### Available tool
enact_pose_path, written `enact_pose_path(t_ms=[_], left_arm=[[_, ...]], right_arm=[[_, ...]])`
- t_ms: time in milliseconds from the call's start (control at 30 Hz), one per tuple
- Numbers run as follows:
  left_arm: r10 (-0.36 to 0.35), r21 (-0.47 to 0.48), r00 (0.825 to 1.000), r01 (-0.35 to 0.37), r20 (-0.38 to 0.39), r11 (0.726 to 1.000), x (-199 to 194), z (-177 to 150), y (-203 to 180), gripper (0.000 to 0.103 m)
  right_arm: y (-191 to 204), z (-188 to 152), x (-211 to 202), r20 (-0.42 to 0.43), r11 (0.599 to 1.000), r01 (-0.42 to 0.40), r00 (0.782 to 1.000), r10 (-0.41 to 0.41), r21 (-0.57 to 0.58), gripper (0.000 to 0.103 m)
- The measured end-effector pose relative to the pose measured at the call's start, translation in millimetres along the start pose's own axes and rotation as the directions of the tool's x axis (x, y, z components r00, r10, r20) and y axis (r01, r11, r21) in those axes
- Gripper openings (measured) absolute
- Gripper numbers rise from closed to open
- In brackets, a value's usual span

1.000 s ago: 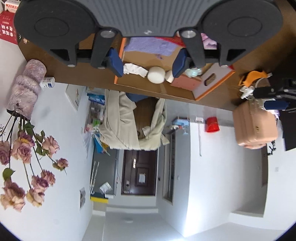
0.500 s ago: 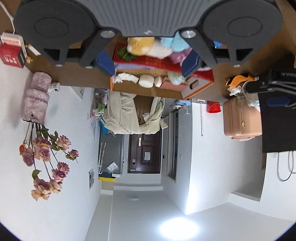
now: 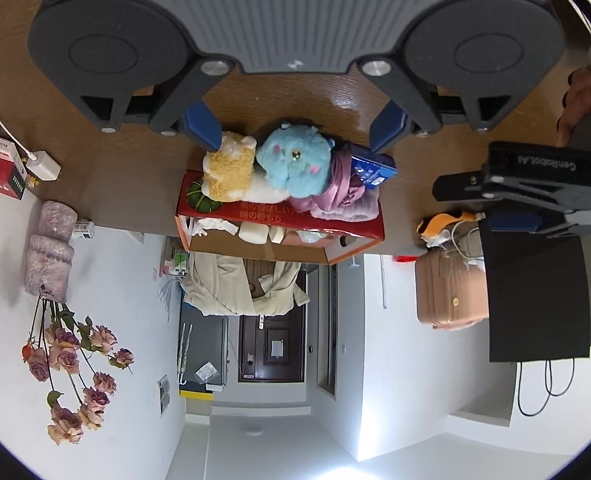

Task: Organize soft objects
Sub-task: 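Move both tools back toward the remaining pile, then close the left and right grippers together on the yellow-white plush dog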

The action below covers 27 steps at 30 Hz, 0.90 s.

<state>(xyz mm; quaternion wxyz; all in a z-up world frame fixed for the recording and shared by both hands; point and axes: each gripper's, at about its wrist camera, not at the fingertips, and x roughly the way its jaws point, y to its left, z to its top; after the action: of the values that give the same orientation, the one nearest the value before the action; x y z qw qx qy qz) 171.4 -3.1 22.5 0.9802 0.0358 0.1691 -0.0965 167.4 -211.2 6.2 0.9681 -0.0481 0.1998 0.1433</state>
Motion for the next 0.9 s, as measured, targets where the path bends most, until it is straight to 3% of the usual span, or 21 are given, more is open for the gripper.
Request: enact_pose_path(t_ms=[367,567,633,733,800,900], left_arm=[[-0.067,-0.010,0.996,0.066,-0.064,0.998,61.6,10.4,-14.2,0.092],[-0.068,-0.022,0.995,0.067,-0.073,0.998,100.7,27.2,-27.1,0.070],[-0.081,-0.016,0.994,0.080,-0.072,0.997,113.8,34.4,-34.0,0.056],[-0.110,-0.004,0.990,0.110,-0.092,0.994,139.3,43.5,-46.3,0.042],[-0.132,-0.007,0.983,0.133,-0.129,0.991,158.2,47.4,-55.2,0.039],[-0.176,0.005,0.966,0.180,-0.188,0.984,182.8,49.2,-71.0,0.042]], right_arm=[[-30.7,7.8,46.8,-0.061,0.996,0.033,0.998,-0.028,0.084,0.083],[-60.5,17.7,95.4,-0.109,0.989,0.044,0.994,-0.029,0.138,0.073],[-71.1,19.7,114.1,-0.131,0.986,0.038,0.991,-0.016,0.164,0.069],[-81.6,19.3,138.6,-0.162,0.983,0.020,0.987,0.010,0.183,0.061],[-85.9,17.9,150.0,-0.184,0.982,0.005,0.982,0.030,0.187,0.046],[-98.3,13.9,151.5,-0.181,0.973,0.002,0.983,0.041,0.229,0.046]])
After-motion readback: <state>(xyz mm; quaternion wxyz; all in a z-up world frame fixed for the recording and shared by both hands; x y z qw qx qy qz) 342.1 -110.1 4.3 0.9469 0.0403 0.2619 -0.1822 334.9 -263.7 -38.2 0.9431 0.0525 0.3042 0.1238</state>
